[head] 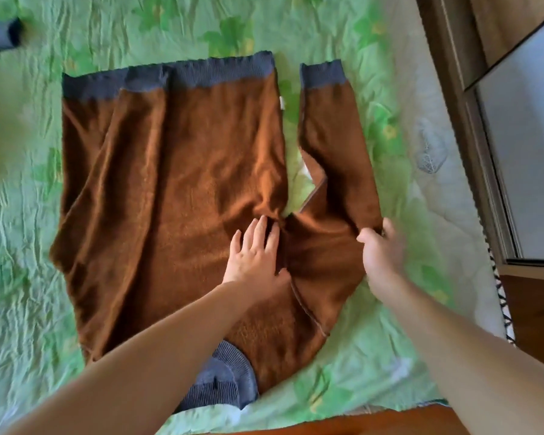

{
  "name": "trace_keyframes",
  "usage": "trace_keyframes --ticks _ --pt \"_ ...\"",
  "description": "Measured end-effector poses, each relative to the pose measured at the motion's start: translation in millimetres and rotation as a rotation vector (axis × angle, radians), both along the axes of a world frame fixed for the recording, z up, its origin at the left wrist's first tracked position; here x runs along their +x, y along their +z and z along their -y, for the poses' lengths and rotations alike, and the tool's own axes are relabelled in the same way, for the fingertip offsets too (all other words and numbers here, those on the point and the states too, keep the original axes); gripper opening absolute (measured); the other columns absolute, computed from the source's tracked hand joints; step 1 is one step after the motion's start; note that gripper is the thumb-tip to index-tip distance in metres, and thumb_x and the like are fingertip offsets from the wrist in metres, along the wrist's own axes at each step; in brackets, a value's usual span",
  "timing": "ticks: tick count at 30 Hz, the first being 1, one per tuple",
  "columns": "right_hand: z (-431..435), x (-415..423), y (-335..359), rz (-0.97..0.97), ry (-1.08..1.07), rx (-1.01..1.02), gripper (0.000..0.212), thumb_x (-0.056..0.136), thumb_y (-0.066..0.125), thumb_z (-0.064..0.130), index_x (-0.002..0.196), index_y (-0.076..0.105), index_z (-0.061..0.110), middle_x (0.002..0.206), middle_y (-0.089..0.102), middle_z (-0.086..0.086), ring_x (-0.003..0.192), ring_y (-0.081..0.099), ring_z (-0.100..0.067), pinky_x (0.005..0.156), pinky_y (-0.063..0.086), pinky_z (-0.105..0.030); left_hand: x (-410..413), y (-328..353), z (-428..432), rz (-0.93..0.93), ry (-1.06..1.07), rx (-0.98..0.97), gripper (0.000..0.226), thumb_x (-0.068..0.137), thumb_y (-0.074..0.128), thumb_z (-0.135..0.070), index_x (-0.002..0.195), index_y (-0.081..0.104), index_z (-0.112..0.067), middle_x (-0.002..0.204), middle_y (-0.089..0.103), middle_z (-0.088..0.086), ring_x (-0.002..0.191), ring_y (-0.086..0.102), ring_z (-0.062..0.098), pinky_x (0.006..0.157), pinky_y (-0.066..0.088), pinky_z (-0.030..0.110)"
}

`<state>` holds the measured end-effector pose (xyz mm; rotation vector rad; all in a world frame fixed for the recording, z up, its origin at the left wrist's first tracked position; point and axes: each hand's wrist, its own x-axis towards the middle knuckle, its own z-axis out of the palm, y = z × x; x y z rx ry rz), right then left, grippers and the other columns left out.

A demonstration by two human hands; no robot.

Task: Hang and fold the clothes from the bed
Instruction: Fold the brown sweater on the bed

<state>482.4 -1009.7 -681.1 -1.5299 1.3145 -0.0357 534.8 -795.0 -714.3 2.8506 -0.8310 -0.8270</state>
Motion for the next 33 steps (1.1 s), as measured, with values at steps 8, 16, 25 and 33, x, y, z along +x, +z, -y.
trace_keyframes --ticks 8,16,25,33 --pt "26 61 -2 -0.017 0.249 0.050 0.026 0.087 0.073 0.044 0.082 0.069 0.019 0.081 0.070 0.005 0.080 0.067 -0.017 0.071 0.048 -0.033 39 31 26 -0.016 0.287 -0.571 0.037 0.091 0.058 -0.014 0.128 0.062 -0.015 0.125 0.049 -0.006 0.117 0.050 0.012 0.099 0.043 0.020" --pt "-47 107 39 0.457 0.932 -0.383 0.026 0.081 0.065 0.034 0.088 0.071 0.010 0.123 0.063 -0.012 0.116 0.055 -0.026 0.101 0.043 -0.038 134 66 38 -0.505 1.002 -1.217 0.034 0.084 0.064 -0.039 0.111 0.072 -0.021 0.105 0.072 0.004 0.100 0.068 0.022 0.098 0.052 0.047" --pt "-118 101 3 0.263 1.262 -0.454 0.025 0.098 0.056 0.034 0.100 0.076 0.020 0.136 0.059 -0.004 0.129 0.050 -0.022 0.111 0.038 -0.041 193 25 -66 -0.227 0.795 -0.514 0.032 0.088 0.066 -0.008 0.118 0.066 -0.022 0.108 0.070 0.000 0.097 0.068 0.016 0.068 0.053 0.018" --pt "-94 184 -22 -0.082 1.315 -0.698 0.057 0.097 0.054 0.031 0.152 0.040 0.037 0.131 0.058 -0.010 0.121 0.046 -0.038 0.103 0.044 -0.049 217 30 -61 0.267 0.040 -0.230 0.069 0.086 0.066 -0.016 0.147 0.038 -0.035 0.145 0.039 0.002 0.133 0.039 0.026 0.094 0.050 0.039"
